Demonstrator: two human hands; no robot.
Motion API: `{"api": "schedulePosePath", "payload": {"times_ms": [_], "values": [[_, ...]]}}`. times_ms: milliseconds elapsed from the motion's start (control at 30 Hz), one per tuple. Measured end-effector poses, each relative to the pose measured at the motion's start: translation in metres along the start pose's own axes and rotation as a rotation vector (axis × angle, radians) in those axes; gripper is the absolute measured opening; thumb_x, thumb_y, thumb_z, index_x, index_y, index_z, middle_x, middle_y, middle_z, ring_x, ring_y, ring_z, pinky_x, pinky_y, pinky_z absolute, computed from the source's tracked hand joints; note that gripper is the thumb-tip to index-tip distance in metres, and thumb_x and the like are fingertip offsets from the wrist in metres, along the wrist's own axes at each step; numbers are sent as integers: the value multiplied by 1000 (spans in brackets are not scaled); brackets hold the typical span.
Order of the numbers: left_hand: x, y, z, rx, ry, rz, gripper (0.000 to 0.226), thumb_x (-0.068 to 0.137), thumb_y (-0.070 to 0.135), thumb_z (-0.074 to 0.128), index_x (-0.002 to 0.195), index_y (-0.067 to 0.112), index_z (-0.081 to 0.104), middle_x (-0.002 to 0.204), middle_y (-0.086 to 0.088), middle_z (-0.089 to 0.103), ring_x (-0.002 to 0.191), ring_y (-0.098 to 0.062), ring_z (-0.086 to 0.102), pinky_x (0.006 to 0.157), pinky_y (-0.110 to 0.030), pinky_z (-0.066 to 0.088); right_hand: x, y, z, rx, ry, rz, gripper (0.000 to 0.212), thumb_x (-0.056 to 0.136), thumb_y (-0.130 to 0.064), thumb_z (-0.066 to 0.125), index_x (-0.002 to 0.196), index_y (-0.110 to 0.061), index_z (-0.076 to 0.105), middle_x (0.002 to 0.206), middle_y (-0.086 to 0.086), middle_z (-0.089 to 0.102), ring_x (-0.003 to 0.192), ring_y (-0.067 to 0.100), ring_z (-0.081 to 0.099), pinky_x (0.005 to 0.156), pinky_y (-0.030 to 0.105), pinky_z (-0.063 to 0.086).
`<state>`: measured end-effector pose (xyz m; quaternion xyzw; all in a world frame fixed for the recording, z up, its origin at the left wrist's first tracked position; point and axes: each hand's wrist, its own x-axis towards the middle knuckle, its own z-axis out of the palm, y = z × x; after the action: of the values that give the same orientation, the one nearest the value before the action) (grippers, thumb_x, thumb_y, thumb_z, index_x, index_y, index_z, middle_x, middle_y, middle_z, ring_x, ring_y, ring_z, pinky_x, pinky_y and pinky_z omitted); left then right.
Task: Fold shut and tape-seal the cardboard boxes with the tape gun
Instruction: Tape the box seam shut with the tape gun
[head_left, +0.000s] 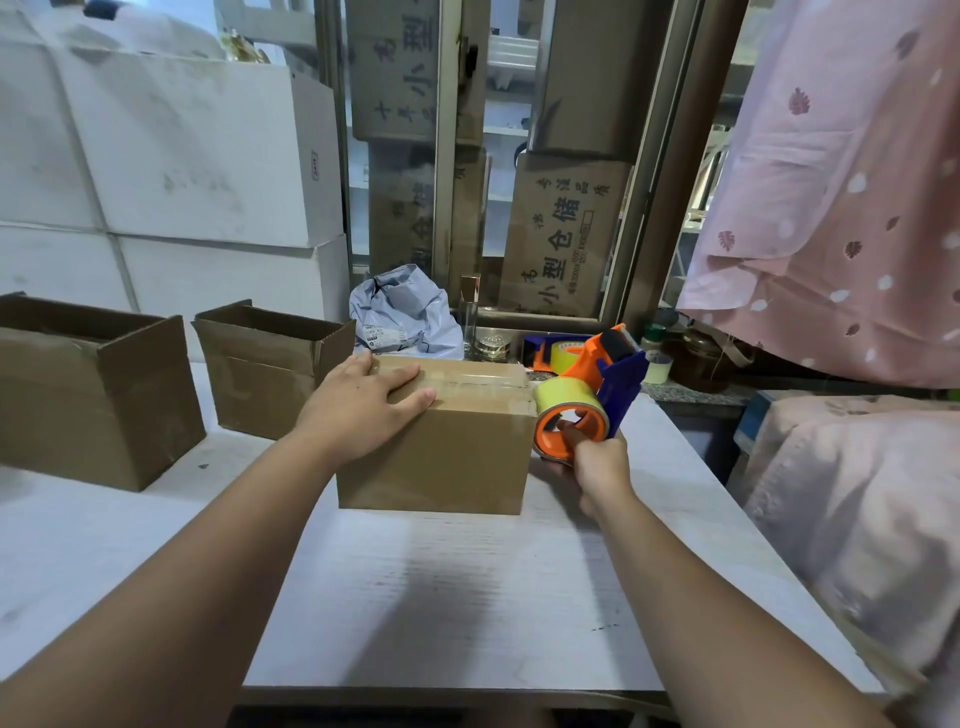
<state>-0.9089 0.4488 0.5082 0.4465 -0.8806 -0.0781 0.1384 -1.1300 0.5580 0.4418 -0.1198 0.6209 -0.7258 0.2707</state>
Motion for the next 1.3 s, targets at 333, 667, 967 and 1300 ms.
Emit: {"api": "schedulePosePath", "payload": {"times_ms": [333,667,967,1300], "values": [[-2,4,-12,-12,-130,-162,85,75,83,32,147,48,2,156,-22,-5,138,-42,27,105,-45,35,5,3,-2,-4,-12,-13,53,88,-8,63,135,-20,40,114,7,56,100,30,59,62,37,56],[17,63,-28,189,-78,240,70,93,64,25,146,20,35,157,-5,21,141,-25,25,114,-44,22,9,-2,-6,-76,-74,-84,37,86,-11,67,119,-17,50,96,4,64,86,23,62,70,37,57],[49,72,7,141,-228,90,69,94,64,18,151,25,17,158,-4,16,144,-29,14,117,-47,10,12,-11,-26,-150,-195,-182,19,83,-12,70,88,-23,56,89,1,65,82,14,61,70,28,51],[53,72,8,115,-268,69,71,91,68,13,150,29,18,157,-10,17,144,-32,12,116,-46,7,19,-18,-22,-260,-181,-294,51,75,-5,76,111,-24,45,92,-11,59,87,10,58,81,35,52]]}}
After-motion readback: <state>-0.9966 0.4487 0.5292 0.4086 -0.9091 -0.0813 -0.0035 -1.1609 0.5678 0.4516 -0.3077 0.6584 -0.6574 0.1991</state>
